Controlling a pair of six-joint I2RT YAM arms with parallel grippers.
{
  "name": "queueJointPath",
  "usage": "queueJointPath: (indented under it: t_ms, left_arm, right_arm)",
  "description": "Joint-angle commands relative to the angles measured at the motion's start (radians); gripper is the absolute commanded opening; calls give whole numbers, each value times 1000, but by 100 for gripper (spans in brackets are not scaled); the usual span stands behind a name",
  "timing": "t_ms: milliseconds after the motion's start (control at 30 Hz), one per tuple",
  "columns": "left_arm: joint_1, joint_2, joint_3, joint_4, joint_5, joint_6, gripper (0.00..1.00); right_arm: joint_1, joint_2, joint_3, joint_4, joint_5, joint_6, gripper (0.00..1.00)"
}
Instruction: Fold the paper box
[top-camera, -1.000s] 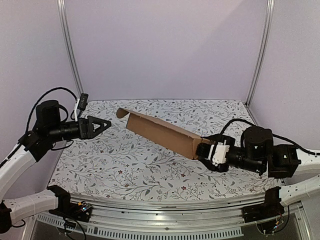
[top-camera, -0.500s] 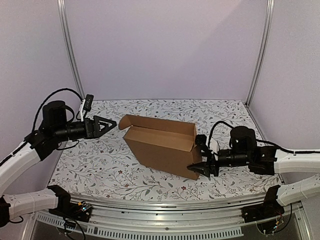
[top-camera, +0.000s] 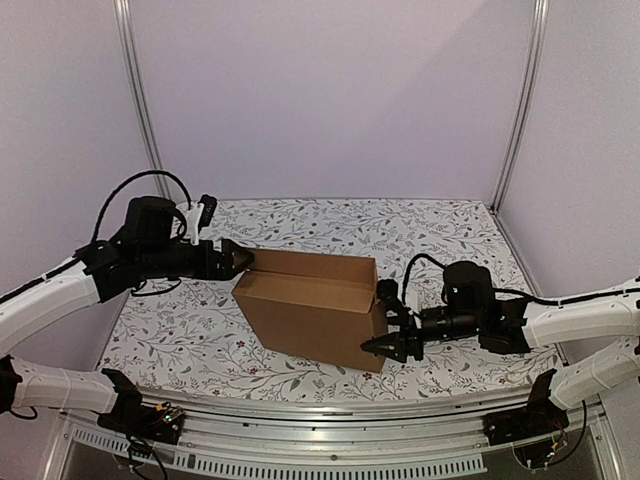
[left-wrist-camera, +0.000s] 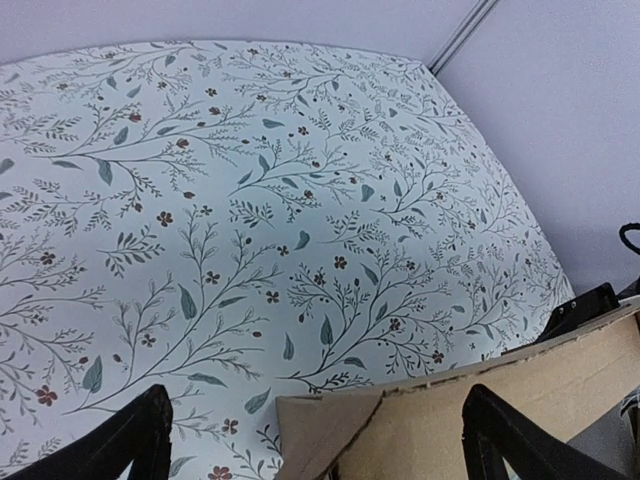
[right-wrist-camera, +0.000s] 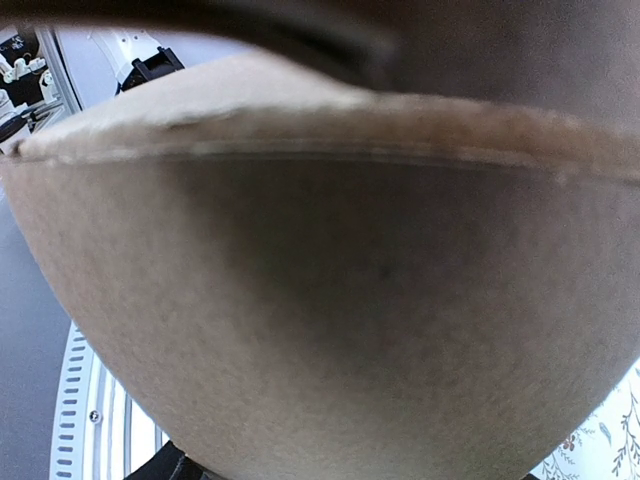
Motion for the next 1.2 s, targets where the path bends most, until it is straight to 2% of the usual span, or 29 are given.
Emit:
queueJointPath:
  t_ms: [0, 167, 367, 533, 1167]
  left_arm:
    - [-46, 14, 52, -77, -77, 26, 99]
    - [-76, 18, 63, -120, -45, 29, 89]
    - [-81, 7, 48, -172, -98, 52, 67]
    - [-81, -3, 51, -203, -134, 58, 54]
    - [-82, -12, 68, -208, -111, 73, 18]
  right_arm:
    - [-4, -13, -21, 72, -6, 5, 41]
    - [-3, -11, -31, 81, 5, 3, 40]
    - [-4, -12, -31, 84, 3, 7, 41]
    - [-3, -23, -33, 84, 5, 15, 40]
    - [-4, 0, -22, 86, 2, 38, 40]
